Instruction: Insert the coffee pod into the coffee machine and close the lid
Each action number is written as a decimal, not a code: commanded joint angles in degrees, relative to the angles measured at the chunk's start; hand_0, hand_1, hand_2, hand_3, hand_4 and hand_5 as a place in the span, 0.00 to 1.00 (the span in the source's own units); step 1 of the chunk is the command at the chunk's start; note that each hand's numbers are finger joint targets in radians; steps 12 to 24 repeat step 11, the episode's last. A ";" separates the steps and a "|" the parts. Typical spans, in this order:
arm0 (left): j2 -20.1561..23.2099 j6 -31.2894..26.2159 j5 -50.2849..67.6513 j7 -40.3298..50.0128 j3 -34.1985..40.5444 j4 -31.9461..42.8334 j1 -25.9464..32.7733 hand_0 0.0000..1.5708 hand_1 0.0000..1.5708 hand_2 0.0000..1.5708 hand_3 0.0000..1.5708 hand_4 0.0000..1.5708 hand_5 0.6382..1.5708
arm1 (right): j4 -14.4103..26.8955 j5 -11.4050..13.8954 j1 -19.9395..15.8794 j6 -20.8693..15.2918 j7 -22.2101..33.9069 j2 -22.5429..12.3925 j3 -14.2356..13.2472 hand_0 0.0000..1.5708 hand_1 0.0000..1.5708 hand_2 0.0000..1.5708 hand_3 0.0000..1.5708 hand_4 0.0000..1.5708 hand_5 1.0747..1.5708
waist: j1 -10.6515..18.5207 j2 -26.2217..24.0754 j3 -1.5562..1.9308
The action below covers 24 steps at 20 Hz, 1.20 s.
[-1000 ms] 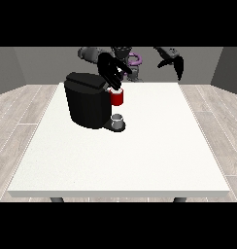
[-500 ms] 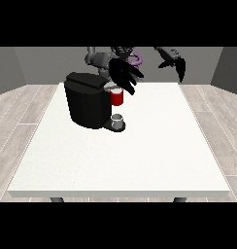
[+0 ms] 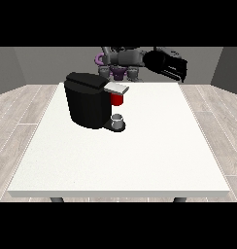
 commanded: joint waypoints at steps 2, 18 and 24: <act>0.49 -0.22 0.84 3.72 0.64 -1.35 -1.09 0.00 0.00 0.00 0.00 0.16 1.00 | 2.69 0.51 0.08 -1.48 -6.36 5.30 2.61 0.00 0.00 0.00 0.00 0.00 1.00 | -2.27 -1.59 -0.24; 3.97 0.04 2.57 -2.02 6.25 3.18 9.84 0.00 0.00 0.00 0.00 0.17 1.00 | -1.57 -0.64 9.04 0.05 -14.43 16.07 10.04 0.00 0.00 0.00 0.00 0.17 1.00 | -12.88 -9.74 -0.27; 3.97 0.04 2.57 -2.02 6.25 3.18 9.84 0.00 0.00 0.00 0.00 0.17 1.00 | -1.57 -0.64 9.04 0.05 -14.43 16.07 10.04 0.00 0.00 0.00 0.00 0.17 1.00 | -12.88 -9.74 -0.27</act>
